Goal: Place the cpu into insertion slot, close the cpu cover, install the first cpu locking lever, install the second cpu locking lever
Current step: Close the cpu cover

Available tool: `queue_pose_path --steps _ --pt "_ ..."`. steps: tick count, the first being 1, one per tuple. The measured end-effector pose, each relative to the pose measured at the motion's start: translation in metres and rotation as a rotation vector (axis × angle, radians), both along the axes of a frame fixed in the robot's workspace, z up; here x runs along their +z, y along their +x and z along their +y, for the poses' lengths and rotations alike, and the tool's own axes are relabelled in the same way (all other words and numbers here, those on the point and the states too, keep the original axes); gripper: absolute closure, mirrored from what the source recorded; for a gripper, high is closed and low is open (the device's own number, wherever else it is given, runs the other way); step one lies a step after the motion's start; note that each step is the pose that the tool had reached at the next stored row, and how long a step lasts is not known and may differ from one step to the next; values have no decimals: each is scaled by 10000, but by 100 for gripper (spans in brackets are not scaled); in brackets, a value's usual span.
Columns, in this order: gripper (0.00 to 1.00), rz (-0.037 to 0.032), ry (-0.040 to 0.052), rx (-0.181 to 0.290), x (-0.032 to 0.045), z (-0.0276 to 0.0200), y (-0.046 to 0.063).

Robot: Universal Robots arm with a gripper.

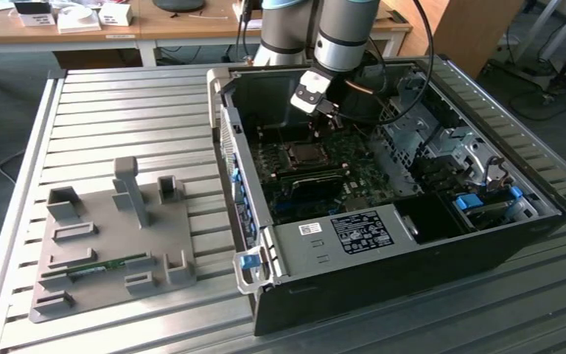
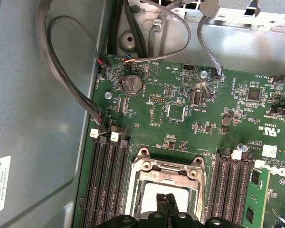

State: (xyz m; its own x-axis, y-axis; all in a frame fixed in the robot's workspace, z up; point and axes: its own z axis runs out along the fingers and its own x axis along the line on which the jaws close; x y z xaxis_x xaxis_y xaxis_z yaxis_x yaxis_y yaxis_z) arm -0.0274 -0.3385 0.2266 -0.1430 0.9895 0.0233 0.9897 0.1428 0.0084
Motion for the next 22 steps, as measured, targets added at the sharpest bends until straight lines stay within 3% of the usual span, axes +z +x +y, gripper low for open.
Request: queue_pose_path --steps 22 --pt "89 0 0 277 0 0 0"
